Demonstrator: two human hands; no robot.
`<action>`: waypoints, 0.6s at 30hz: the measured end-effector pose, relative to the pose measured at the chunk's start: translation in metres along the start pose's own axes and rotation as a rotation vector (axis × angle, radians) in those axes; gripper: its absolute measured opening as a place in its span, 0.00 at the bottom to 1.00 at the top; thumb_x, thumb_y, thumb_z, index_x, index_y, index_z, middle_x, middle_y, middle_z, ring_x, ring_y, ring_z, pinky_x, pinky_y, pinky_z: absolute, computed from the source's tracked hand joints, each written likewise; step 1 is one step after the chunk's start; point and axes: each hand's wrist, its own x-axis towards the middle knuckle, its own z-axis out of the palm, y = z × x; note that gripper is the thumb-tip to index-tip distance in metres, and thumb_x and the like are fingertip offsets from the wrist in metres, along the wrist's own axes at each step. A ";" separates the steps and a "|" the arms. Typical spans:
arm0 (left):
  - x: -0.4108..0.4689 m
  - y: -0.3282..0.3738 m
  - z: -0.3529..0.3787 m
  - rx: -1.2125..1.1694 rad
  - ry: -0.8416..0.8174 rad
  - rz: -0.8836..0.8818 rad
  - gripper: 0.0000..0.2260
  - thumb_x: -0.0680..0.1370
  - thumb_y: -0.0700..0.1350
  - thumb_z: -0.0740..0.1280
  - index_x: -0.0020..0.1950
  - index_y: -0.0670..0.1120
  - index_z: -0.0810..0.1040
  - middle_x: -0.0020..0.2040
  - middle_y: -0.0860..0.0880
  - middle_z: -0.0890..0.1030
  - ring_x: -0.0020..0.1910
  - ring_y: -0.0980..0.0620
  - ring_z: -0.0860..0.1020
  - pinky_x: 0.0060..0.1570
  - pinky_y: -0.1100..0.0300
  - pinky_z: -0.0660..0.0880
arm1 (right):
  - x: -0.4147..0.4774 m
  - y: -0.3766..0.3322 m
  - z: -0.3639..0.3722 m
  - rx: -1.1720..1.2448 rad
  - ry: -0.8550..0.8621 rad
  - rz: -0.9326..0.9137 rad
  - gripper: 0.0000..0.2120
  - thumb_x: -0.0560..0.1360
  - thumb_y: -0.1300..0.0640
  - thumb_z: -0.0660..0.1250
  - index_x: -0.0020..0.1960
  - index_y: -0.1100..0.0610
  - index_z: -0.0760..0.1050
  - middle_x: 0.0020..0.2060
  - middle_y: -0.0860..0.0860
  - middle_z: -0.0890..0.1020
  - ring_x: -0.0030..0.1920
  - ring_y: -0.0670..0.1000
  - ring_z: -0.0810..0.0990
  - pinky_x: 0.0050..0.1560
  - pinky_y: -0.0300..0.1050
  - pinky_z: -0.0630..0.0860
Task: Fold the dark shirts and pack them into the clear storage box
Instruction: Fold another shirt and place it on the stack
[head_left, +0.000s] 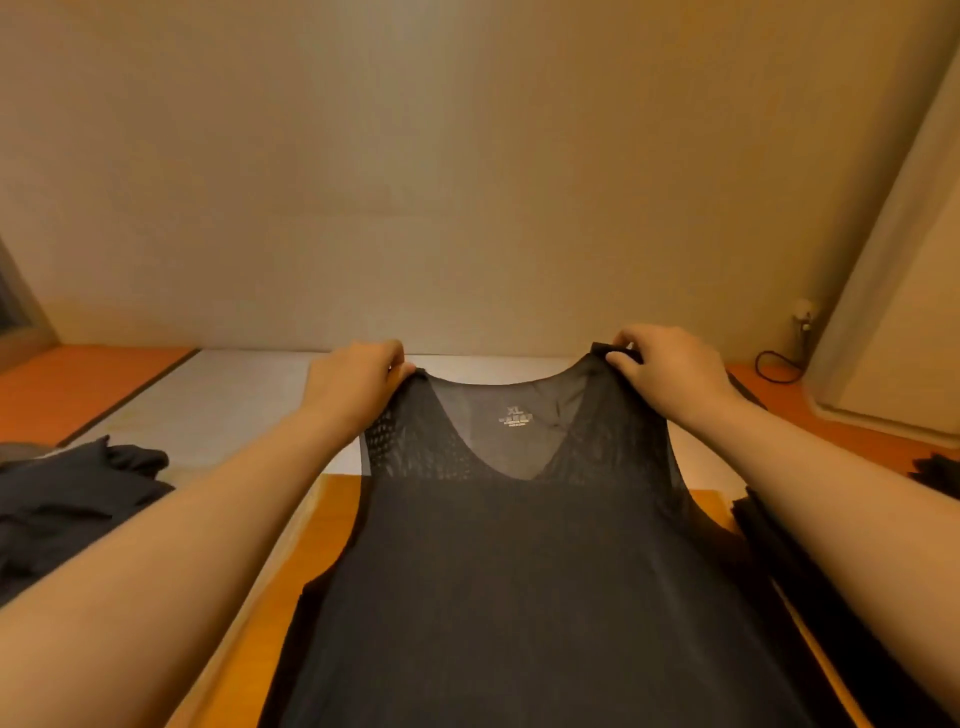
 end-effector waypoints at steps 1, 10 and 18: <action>-0.002 0.000 0.009 0.010 -0.027 -0.009 0.15 0.82 0.55 0.57 0.50 0.46 0.75 0.38 0.49 0.76 0.38 0.47 0.75 0.34 0.57 0.67 | -0.002 0.001 0.010 -0.020 -0.005 0.012 0.10 0.80 0.49 0.60 0.56 0.52 0.77 0.50 0.52 0.82 0.50 0.55 0.79 0.41 0.47 0.76; -0.022 0.018 0.010 -0.075 -0.063 0.003 0.23 0.82 0.56 0.57 0.74 0.49 0.62 0.70 0.47 0.70 0.62 0.45 0.75 0.55 0.50 0.75 | -0.020 -0.004 0.025 -0.027 0.000 -0.019 0.28 0.78 0.47 0.65 0.73 0.56 0.62 0.69 0.54 0.71 0.69 0.55 0.68 0.63 0.50 0.68; -0.120 0.073 -0.071 -0.403 -0.203 0.054 0.28 0.82 0.57 0.56 0.79 0.53 0.51 0.79 0.53 0.56 0.77 0.53 0.55 0.72 0.59 0.52 | -0.123 -0.045 -0.043 0.039 -0.131 -0.086 0.32 0.81 0.42 0.52 0.79 0.50 0.44 0.78 0.49 0.42 0.76 0.50 0.34 0.74 0.49 0.40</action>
